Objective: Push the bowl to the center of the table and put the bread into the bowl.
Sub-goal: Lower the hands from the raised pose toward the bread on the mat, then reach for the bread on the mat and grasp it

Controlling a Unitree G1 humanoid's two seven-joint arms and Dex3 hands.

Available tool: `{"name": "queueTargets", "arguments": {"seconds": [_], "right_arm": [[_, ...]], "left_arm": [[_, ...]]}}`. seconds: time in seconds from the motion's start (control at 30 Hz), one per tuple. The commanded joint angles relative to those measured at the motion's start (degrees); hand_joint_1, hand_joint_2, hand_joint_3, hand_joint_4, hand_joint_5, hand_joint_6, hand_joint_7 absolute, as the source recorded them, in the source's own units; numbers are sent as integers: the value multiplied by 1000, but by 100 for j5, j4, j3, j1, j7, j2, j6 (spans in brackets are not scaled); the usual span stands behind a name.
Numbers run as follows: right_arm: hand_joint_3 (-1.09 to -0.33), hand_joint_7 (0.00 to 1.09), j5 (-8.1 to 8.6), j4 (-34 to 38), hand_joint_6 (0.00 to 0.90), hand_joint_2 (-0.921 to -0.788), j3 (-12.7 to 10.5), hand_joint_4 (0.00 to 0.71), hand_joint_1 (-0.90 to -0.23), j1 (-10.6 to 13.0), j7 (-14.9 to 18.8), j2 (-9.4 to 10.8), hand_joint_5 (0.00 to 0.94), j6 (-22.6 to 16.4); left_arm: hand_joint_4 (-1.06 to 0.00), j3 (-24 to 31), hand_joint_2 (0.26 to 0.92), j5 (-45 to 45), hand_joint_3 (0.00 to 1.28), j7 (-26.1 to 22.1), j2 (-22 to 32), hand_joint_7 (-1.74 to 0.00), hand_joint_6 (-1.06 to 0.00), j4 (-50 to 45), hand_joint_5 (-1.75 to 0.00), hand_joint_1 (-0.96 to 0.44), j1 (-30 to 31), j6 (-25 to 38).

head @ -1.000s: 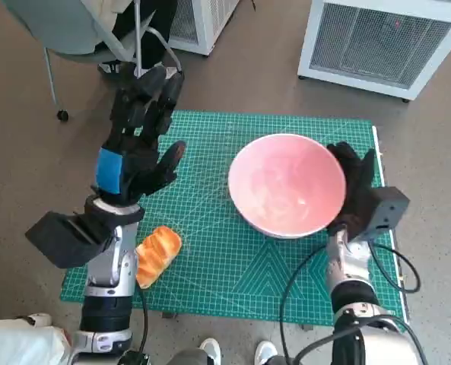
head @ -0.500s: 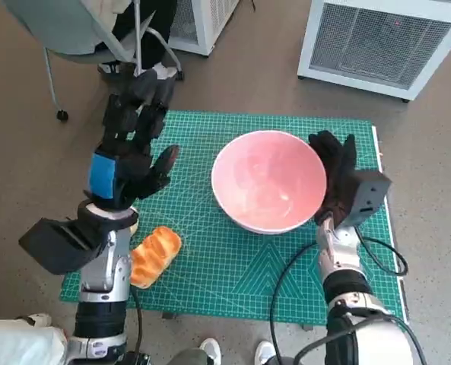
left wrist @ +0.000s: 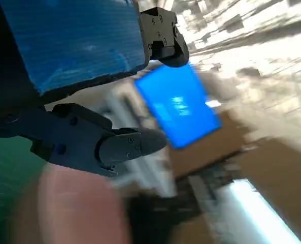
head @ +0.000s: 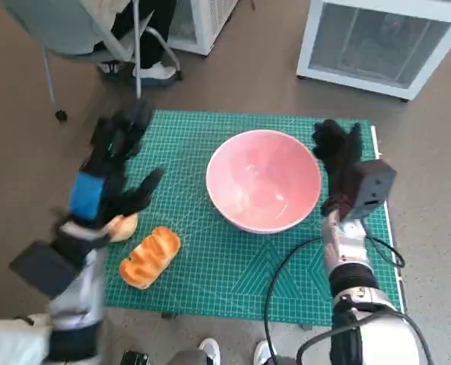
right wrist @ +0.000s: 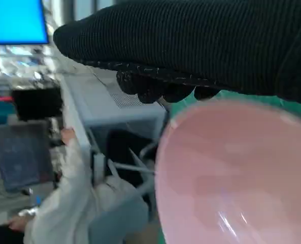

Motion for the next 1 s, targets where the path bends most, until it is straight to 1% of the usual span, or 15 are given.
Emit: {"name": "queueTargets", "arguments": {"seconds": [0.03, 0.1, 0.17, 0.2, 0.3, 0.4, 0.6, 0.63, 0.7, 0.73, 0.83, 1.0], "right_arm": [[-838, 484, -22, -173, 122, -921, 64, 333, -516, -39, 197, -52, 1, -584], [-833, 475, 37, -265, 125, -921, 61, 331, -534, -45, 392, -76, 0, -868], [-830, 468, 98, -410, 129, -921, 70, 336, -551, -42, 623, -89, 3, -1248], [-829, 464, 100, -497, 131, -921, 92, 340, -559, -34, 710, -95, 5, -1467], [-823, 442, 96, -673, 150, -921, 146, 363, -577, -25, 882, -88, 10, -1931], [-816, 421, 73, -901, 167, -921, 256, 377, -592, 2, 1049, -50, 10, -2433], [-799, 403, 2, -1205, 174, -921, 458, 379, -588, 25, 1204, -49, 6, -3123], [-796, 401, -14, -1235, 175, -921, 486, 379, -582, 25, 1202, -53, 5, -3195], [-793, 398, -99, -1303, 176, -921, 545, 380, -573, 31, 1139, -50, 5, -3341], [-791, 396, -174, -1351, 177, -921, 581, 381, -569, 36, 1088, -56, 5, -3403], [-789, 393, -315, -1432, 178, -921, 664, 380, -557, 42, 997, -81, 4, -3497], [-788, 390, -405, -1479, 179, -921, 745, 379, -551, 47, 924, -98, 3, -3496]], "left_arm": [[-262, 160, 921, 441, 391, 51, 400, -554, -85, -741, -16, -350, 447, 517], [-270, 182, 921, 597, 383, 53, 506, -528, -98, -954, -14, -346, 586, 730], [-278, 180, 921, 807, 372, 34, 624, -508, -111, -1182, -13, -341, 748, 934], [-282, 174, 921, 906, 367, 7, 690, -499, -118, -1294, -13, -339, 834, 1033], [-293, 150, 921, 1095, 351, -73, 838, -436, -156, -1533, -8, -335, 1020, 1290], [-300, 105, 921, 1311, 339, -251, 1044, -371, -190, -1807, -5, -341, 1253, 1622], [-300, 24, 921, 1609, 328, -586, 1319, -238, -252, -2199, -1, -368, 1602, 2191], [-296, 4, 921, 1658, 328, -626, 1350, -199, -267, -2248, -1, -375, 1641, 2274], [-291, -61, 921, 1783, 327, -702, 1413, -162, -278, -2355, -1, -384, 1724, 2455], [-289, -125, 921, 1877, 328, -745, 1447, -147, -282, -2412, -1, -388, 1777, 2552], [-278, -290, 921, 2096, 323, -835, 1514, -103, -292, -2522, 0, -411, 1874, 2773], [-252, -653, 921, 2487, 310, -989, 1588, -51, -283, -2683, 0, -451, 1991, 3145]]}}
